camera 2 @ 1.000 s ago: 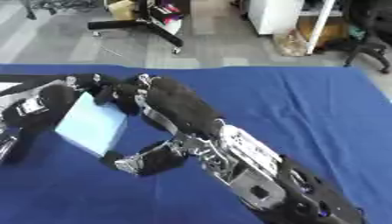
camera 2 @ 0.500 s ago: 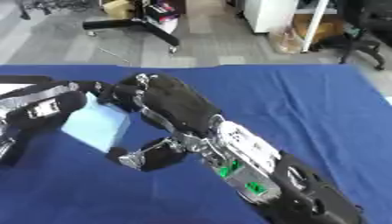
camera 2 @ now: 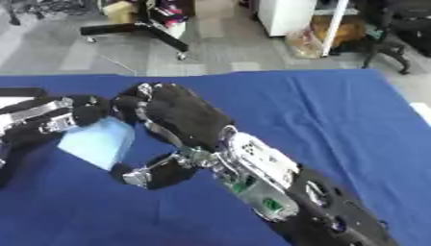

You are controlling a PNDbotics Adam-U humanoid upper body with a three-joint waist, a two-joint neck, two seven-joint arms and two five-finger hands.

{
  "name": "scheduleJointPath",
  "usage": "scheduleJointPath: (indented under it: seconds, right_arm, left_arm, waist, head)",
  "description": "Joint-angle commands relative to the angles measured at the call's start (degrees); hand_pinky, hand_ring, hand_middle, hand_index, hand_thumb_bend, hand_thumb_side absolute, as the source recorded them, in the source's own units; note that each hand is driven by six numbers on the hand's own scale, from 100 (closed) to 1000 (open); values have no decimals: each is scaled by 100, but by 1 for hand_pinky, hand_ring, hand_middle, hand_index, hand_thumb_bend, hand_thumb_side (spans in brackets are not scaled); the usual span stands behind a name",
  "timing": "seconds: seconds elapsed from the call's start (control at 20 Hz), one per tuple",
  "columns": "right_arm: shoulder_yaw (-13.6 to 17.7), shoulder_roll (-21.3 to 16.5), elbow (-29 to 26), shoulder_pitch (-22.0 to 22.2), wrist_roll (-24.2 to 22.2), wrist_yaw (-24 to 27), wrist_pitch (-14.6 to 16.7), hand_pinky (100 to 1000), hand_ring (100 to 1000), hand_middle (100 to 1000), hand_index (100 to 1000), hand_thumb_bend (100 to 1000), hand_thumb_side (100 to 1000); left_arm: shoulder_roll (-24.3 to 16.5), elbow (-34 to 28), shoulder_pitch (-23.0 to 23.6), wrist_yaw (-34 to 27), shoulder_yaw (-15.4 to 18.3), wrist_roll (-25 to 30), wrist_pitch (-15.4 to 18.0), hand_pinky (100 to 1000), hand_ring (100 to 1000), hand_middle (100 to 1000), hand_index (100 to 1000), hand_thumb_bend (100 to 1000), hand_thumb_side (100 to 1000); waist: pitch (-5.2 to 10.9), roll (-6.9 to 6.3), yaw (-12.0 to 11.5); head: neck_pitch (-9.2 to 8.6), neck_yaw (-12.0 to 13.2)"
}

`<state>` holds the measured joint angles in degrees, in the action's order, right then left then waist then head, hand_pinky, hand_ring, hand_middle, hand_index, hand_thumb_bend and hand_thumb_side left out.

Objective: Pick up the objects with one hand, pass them to the other hand, and then place them into the box on the other side of the table.

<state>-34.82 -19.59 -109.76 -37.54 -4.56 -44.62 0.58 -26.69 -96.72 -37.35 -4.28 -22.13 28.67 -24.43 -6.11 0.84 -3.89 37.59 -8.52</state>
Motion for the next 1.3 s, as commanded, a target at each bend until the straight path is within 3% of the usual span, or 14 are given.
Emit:
scheduleJointPath:
  seconds: [0.05,0.5,1.05,1.3]
  right_arm:
    - [87,-25,6,-100,-29,-111,21,455,485,442,486,100,259]
    - [96,46,206,-149,-98,-408,85,466,488,448,493,100,272]
    - [175,15,251,-158,-357,-1121,17,506,496,465,517,100,309]
    - [272,-40,82,-206,-703,-1672,183,546,503,483,541,100,348]
  left_arm:
    - [-101,-111,-97,-74,10,85,-27,718,807,747,870,774,782]
    - [-107,-378,-158,-365,-109,332,-156,733,797,733,864,767,722]
    - [-193,-296,-57,101,-61,371,-157,747,813,720,861,738,702]
    - [-220,-264,-55,369,-92,564,-190,751,817,729,865,730,704]
  waist:
    - [67,-18,-5]
    - [77,-9,-20]
    - [71,-7,-5]
    - [81,-9,11]
  head:
    - [-88,-44]
    - [-126,-87]
    - [-165,-134]
    - [-175,-128]
